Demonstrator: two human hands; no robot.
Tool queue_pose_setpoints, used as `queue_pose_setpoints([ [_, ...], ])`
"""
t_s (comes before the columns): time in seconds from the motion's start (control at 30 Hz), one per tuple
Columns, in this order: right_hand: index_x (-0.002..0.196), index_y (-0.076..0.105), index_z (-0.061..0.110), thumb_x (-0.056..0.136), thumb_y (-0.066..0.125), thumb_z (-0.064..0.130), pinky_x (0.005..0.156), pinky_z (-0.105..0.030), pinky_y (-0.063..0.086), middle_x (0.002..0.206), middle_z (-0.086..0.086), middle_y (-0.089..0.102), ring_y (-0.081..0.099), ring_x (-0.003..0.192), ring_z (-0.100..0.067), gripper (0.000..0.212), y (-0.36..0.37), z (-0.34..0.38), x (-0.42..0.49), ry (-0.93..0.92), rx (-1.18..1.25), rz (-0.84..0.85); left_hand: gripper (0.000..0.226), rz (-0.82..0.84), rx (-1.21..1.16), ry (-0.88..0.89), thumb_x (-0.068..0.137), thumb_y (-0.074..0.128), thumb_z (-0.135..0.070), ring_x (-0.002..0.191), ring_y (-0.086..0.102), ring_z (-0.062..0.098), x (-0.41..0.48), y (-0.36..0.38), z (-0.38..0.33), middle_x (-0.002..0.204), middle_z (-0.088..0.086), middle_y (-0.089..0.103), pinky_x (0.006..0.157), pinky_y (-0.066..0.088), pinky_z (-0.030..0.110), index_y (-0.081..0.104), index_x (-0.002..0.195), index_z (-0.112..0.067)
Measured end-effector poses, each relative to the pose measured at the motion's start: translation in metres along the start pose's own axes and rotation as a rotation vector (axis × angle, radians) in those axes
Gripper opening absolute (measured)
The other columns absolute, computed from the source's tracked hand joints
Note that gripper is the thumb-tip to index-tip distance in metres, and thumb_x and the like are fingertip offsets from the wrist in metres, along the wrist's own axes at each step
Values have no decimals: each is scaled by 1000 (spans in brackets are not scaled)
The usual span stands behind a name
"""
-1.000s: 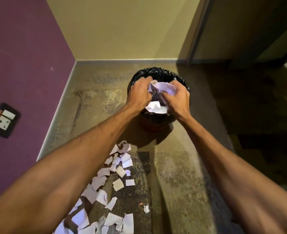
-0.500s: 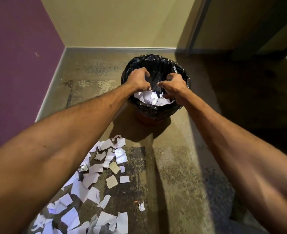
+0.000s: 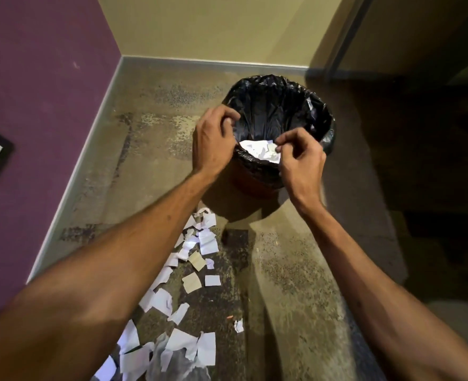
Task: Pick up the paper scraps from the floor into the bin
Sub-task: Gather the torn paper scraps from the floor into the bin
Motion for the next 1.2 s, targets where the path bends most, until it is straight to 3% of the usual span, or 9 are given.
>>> queue_pose_setpoints([
  [0.2,78,67,19,90,55,10,55,-25,42,74,9,67,57,64,-7,20,58,-36,-90,59,-39,224,22,-48,155,-48,98,50,-11,94,63,14,-87,-42,73,107,-10,66,77,49,31,65,99,-27],
  [0.43,101,71,24,92,66,12,69,-34,58,93,4,73,69,80,-18,16,121,-101,-139,236,-442,787,24,367,332,-148,95,57,-16,107,59,16,-176,-54,178,114,-12,62,79,58,41,62,109,-35],
  [0.53,146,51,18,88,78,13,92,-43,59,134,-9,58,64,114,-27,64,149,-126,-148,284,-622,954,39,514,405,-181,91,67,-31,127,51,24,-198,-54,211,134,-2,57,88,59,47,60,129,-29],
  [0.63,169,12,26,78,92,28,124,-64,33,174,-13,12,26,156,-43,122,180,-143,-153,176,-809,1113,81,632,473,-230,85,69,-64,147,34,29,-206,-50,240,161,2,39,112,47,52,41,154,-33],
  [0.7,170,-7,31,70,98,39,130,-65,15,177,-8,-18,2,163,-44,145,199,-154,-154,73,-910,1202,104,709,500,-257,79,69,-76,156,21,32,-207,-45,257,172,3,20,119,36,55,21,163,-39],
  [0.77,169,-15,34,64,101,44,128,-67,13,175,-6,-28,-3,163,-45,156,214,-163,-156,29,-960,1248,121,795,523,-265,73,72,-79,160,11,37,-208,-39,270,177,0,3,124,28,58,2,166,-43],
  [0.9,169,-2,35,70,97,43,121,-72,32,178,-4,-13,-6,162,-47,141,224,-168,-172,-13,-1004,1276,126,906,629,-221,75,79,-69,159,10,45,-209,-32,275,177,1,-3,120,31,61,-5,166,-46],
  [1.07,162,31,28,90,81,15,102,-56,59,169,-6,26,34,150,-36,88,210,-158,-194,-159,-1000,1106,79,778,726,-125,87,78,-22,141,41,37,-216,-36,263,160,7,35,96,54,46,37,154,-34],
  [1.2,154,41,23,92,78,6,98,-48,62,159,-7,37,47,141,-31,74,199,-154,-202,-164,-944,1070,71,696,639,-184,91,66,4,125,55,33,-215,-40,257,141,12,50,88,54,45,42,149,-29],
])
Point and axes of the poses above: each hand's wrist, its own x-axis towards the middle knuckle, its own y-axis out of the palm, z = x × y, the point moved 4 cm from there along x, towards the middle knuckle
